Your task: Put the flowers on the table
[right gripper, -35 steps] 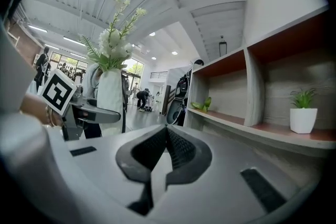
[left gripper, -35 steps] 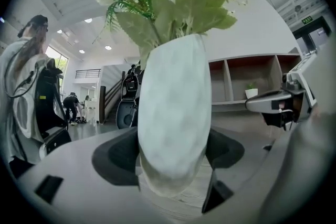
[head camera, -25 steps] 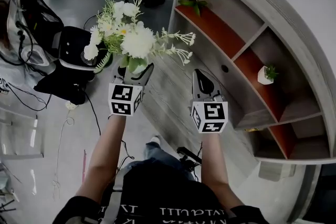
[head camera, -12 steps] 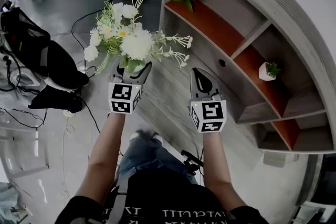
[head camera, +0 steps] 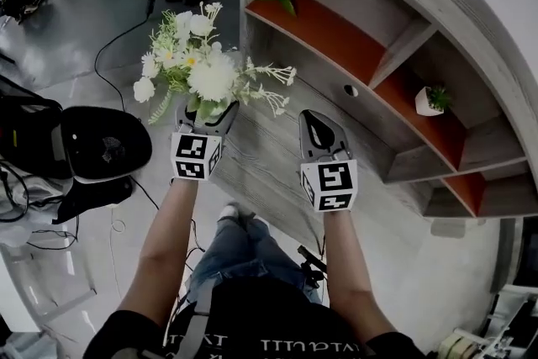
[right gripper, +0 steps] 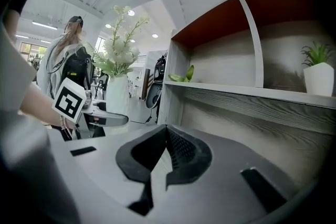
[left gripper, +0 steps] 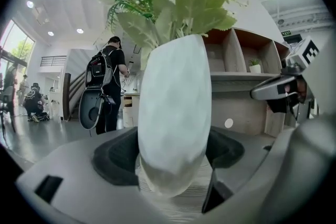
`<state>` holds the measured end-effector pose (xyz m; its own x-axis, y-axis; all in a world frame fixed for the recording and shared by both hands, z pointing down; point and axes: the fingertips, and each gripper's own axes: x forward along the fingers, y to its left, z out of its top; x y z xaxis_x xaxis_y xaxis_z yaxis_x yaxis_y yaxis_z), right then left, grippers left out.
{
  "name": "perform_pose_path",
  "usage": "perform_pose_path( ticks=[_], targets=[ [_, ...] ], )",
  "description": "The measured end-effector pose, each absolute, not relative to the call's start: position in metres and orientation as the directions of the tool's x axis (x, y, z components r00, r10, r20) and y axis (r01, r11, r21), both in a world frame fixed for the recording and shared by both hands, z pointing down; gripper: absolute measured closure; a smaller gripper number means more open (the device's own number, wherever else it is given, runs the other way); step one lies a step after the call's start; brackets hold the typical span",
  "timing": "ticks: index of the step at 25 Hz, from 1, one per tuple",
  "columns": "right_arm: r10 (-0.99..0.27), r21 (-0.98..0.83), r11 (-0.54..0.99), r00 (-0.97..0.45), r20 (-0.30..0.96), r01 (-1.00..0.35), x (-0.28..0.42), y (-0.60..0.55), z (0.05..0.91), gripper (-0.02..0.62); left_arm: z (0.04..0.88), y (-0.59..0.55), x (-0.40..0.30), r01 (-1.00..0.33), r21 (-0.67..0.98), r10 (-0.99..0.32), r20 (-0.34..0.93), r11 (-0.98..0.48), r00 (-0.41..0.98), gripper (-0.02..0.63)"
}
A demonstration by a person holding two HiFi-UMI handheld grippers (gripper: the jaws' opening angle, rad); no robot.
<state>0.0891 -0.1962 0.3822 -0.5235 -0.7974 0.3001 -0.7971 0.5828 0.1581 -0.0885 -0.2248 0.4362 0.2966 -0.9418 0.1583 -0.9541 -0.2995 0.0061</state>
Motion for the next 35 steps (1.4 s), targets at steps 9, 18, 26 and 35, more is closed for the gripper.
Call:
perform_pose_path(
  ticks=[9, 18, 26, 35],
  targets=[
    [-0.801, 0.125, 0.574, -0.522, 0.293, -0.809, 0.094, -0.199, 0.386, 0.581, 0.452, -0.238, -0.098, -0.956, -0.028, -0.945, 0.168, -0.291, 0.282, 0.236],
    [-0.794, 0.133, 0.573, -0.507, 0.335, -0.809, 0.088, -0.192, 0.382, 0.581, 0.462, -0.246, -0.103, -0.948, -0.015, -0.934, 0.176, -0.318, 0.311, 0.236],
    [-0.775, 0.114, 0.586, -0.514, 0.367, -0.802, 0.077, -0.194, 0.402, 0.581, 0.485, -0.262, -0.106, -0.944, -0.01, -0.931, 0.168, -0.331, 0.325, 0.236],
    [-0.77, 0.093, 0.579, -0.506, 0.389, -0.81, 0.066, -0.19, 0.414, 0.581, 0.507, -0.271, -0.109, -0.932, -0.014, -0.918, 0.183, -0.361, 0.353, 0.236]
  ],
)
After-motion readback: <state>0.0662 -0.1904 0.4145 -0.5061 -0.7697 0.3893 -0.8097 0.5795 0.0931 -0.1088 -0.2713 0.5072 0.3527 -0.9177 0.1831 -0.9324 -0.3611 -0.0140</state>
